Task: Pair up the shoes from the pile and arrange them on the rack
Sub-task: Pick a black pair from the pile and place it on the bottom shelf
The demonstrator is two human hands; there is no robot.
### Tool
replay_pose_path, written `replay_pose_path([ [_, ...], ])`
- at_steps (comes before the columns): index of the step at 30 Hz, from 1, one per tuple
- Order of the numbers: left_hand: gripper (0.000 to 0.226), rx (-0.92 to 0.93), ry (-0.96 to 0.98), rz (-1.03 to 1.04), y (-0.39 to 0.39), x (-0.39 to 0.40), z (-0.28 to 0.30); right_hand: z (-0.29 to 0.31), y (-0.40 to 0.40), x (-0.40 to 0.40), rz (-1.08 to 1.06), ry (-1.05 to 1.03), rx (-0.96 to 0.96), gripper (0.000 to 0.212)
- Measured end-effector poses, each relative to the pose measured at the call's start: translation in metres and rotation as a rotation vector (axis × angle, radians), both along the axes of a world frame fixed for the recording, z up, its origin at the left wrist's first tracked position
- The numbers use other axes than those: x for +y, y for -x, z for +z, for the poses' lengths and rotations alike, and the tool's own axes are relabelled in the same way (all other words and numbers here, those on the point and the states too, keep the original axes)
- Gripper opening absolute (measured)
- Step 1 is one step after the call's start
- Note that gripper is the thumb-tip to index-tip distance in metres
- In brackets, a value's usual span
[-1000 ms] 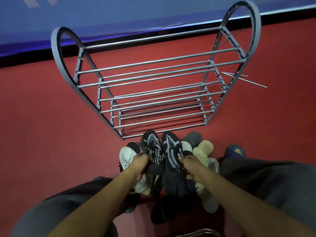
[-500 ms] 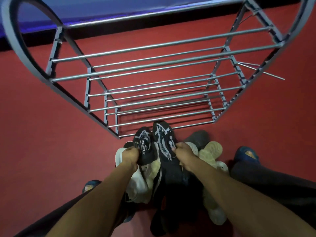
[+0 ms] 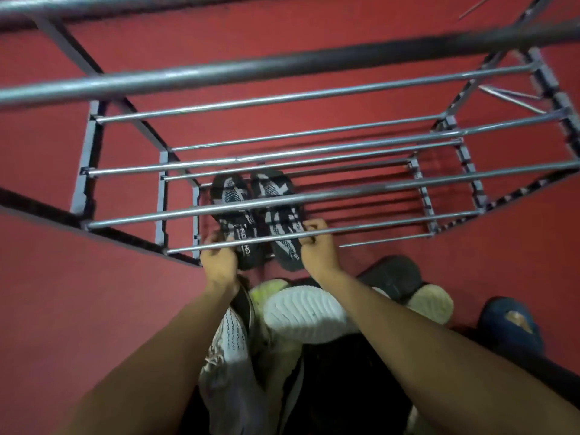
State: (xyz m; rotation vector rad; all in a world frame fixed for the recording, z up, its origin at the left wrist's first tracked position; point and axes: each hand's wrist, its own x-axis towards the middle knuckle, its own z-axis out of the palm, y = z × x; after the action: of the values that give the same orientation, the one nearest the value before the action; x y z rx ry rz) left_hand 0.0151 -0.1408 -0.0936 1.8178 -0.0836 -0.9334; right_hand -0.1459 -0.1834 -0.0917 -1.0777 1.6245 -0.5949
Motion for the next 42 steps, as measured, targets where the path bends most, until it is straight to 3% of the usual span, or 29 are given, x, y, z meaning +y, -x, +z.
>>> replay_pose_path([
  [3, 0.026, -0.1, -0.052, -0.083, -0.018, -0.006, -0.014, -0.012, -0.031, -0.02, 0.08, 0.07, 0.07, 0.01],
  [4, 0.03, -0.141, -0.101, -0.148, -0.024, -0.004, -0.021, -0.015, -0.039, -0.026, 0.124, 0.074, 0.143, 0.013],
  [6, 0.033, -0.271, -0.236, -0.316, -0.035, 0.003, -0.03, -0.02, -0.046, -0.033, 0.197, 0.028, 0.301, 0.029],
  [8, 0.028, -0.391, -0.297, -0.408, -0.038, 0.015, -0.035, -0.021, -0.045, -0.028, 0.231, -0.036, 0.302, 0.047],
  [10, 0.031, -0.458, -0.257, -0.426, -0.032, 0.028, -0.036, -0.019, -0.039, -0.015, 0.297, -0.014, 0.255, 0.074],
  [12, 0.048, -0.499, -0.21, -0.464, -0.021, 0.034, -0.032, -0.018, -0.036, -0.004, 0.409, 0.021, 0.301, 0.094],
  [14, 0.072, -0.545, -0.206, -0.536, -0.013, 0.036, -0.031, -0.022, -0.036, -0.001, 0.486, 0.063, 0.413, 0.09],
  [16, 0.087, -0.604, -0.217, -0.535, -0.014, 0.033, -0.029, -0.023, -0.042, 0.0, 0.491, 0.113, 0.466, 0.066],
  [17, 0.084, -0.62, -0.214, -0.502, -0.017, 0.031, -0.028, -0.023, -0.047, 0.002, 0.492, 0.14, 0.455, 0.055],
  [19, 0.057, -0.677, -0.224, -0.454, -0.025, 0.034, -0.029, -0.024, -0.056, 0.008, 0.513, 0.149, 0.43, 0.039],
  [21, 0.029, -0.734, -0.248, -0.416, -0.031, 0.041, -0.03, -0.025, -0.062, 0.012, 0.526, 0.139, 0.428, 0.035],
  [23, 0.019, -0.746, -0.243, -0.369, -0.032, 0.044, -0.028, -0.025, -0.063, 0.013, 0.525, 0.159, 0.432, 0.034],
  [28, 0.028, -0.72, -0.238, -0.252, -0.017, 0.039, -0.031, -0.028, -0.066, 0.017, 0.571, 0.215, 0.427, 0.028],
  [33, 0.028, -0.749, -0.251, -0.287, -0.012, 0.038, -0.031, -0.032, -0.059, 0.018, 0.709, 0.118, 0.367, 0.065],
  [36, 0.02, -0.705, -0.31, -0.305, -0.014, 0.038, -0.021, -0.022, -0.051, 0.016, 0.766, 0.011, 0.249, 0.075],
  [40, 0.024, -0.681, -0.343, -0.466, -0.015, 0.05, -0.001, -0.005, -0.046, 0.018, 0.794, -0.084, 0.247, 0.086],
  [42, 0.028, -0.692, -0.337, -0.595, -0.008, 0.061, 0.012, 0.01, -0.036, 0.022, 0.72, -0.022, 0.299, 0.08],
])
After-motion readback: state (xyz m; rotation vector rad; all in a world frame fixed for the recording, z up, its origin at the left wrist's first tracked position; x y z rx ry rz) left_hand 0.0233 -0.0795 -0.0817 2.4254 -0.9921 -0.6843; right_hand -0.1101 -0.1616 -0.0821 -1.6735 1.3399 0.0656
